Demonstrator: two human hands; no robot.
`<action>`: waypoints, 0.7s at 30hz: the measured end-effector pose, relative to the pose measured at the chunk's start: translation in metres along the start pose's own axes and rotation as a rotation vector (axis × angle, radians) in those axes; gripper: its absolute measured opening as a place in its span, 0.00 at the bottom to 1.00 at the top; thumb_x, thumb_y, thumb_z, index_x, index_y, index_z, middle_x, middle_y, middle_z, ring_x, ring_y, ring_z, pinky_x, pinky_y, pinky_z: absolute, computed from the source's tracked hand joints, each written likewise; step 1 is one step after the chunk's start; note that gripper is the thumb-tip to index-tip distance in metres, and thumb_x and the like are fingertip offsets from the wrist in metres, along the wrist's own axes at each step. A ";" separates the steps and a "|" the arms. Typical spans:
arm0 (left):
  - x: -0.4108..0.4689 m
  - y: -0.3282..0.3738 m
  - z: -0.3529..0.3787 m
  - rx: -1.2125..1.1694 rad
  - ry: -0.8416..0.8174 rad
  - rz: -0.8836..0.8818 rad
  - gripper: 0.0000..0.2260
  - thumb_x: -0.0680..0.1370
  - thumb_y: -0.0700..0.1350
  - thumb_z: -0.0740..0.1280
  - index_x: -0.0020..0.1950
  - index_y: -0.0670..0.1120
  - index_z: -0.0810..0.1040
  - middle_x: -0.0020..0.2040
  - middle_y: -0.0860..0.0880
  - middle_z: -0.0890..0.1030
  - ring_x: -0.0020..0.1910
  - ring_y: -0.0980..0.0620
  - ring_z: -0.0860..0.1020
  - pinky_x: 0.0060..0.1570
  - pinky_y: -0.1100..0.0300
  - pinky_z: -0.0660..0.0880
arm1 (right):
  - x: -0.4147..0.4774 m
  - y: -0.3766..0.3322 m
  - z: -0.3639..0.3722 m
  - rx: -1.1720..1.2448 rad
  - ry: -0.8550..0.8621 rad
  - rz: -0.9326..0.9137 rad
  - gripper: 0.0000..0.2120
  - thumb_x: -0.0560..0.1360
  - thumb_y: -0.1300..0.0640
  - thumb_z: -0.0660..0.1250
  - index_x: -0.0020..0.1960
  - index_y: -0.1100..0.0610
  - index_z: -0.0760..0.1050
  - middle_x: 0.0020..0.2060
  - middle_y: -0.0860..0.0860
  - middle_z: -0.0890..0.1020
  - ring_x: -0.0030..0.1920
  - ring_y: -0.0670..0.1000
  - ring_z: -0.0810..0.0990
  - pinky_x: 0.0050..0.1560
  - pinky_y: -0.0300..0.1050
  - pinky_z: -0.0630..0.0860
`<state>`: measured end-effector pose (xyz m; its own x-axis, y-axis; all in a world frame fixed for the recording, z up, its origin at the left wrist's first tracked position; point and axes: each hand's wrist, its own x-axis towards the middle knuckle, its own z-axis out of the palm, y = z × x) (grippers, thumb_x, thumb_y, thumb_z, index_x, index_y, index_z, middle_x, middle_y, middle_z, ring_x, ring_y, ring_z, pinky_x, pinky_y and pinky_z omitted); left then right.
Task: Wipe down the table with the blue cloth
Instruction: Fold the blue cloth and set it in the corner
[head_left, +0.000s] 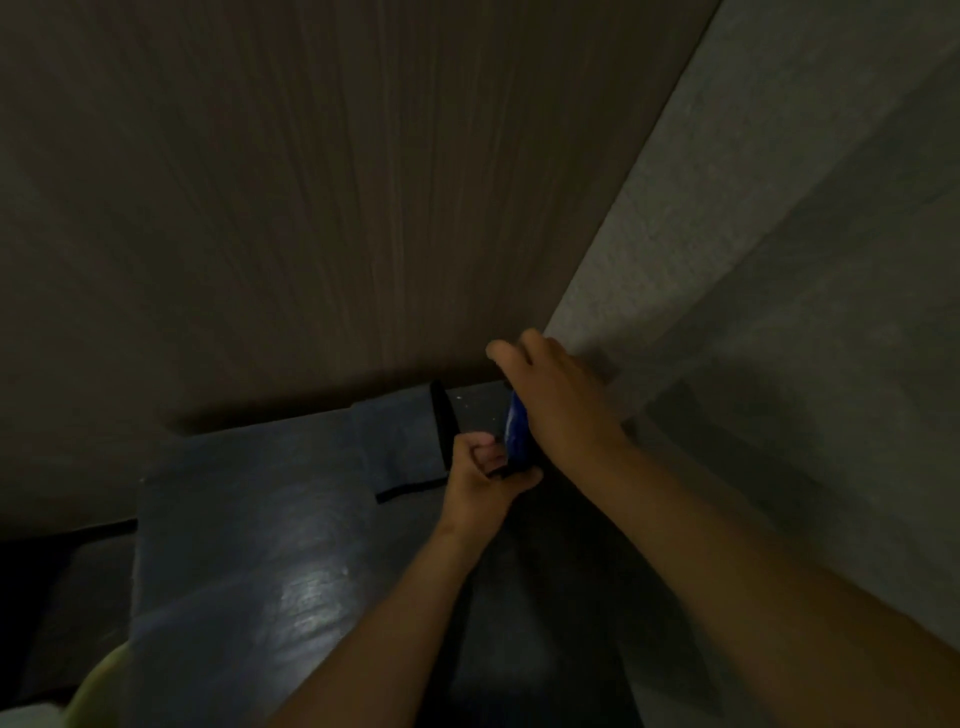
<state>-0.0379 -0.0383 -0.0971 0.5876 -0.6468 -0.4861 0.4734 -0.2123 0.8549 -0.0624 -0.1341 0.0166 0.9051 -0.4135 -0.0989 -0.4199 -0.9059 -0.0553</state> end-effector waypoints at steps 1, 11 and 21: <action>0.000 0.000 0.003 -0.036 0.018 -0.030 0.16 0.71 0.32 0.73 0.50 0.44 0.69 0.51 0.42 0.78 0.53 0.45 0.77 0.56 0.54 0.75 | 0.003 -0.003 0.002 -0.003 0.027 -0.003 0.28 0.77 0.61 0.63 0.73 0.53 0.57 0.62 0.55 0.66 0.59 0.53 0.70 0.48 0.40 0.64; -0.009 -0.004 -0.009 -0.374 0.019 -0.402 0.10 0.82 0.36 0.56 0.47 0.41 0.76 0.39 0.45 0.81 0.39 0.51 0.80 0.34 0.63 0.78 | 0.030 -0.041 0.094 0.107 0.105 -0.028 0.12 0.66 0.65 0.64 0.47 0.61 0.82 0.41 0.58 0.82 0.37 0.58 0.82 0.29 0.44 0.79; -0.008 -0.008 -0.013 0.293 0.372 -0.047 0.05 0.78 0.40 0.63 0.43 0.42 0.71 0.39 0.42 0.80 0.37 0.47 0.79 0.44 0.49 0.78 | 0.019 -0.010 0.099 0.150 -0.114 0.041 0.32 0.79 0.60 0.61 0.78 0.58 0.51 0.78 0.53 0.53 0.78 0.51 0.48 0.77 0.55 0.47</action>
<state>-0.0371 -0.0218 -0.1023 0.7904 -0.3367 -0.5117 0.3315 -0.4674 0.8195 -0.0481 -0.1238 -0.0836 0.8771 -0.4292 -0.2157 -0.4694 -0.8611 -0.1954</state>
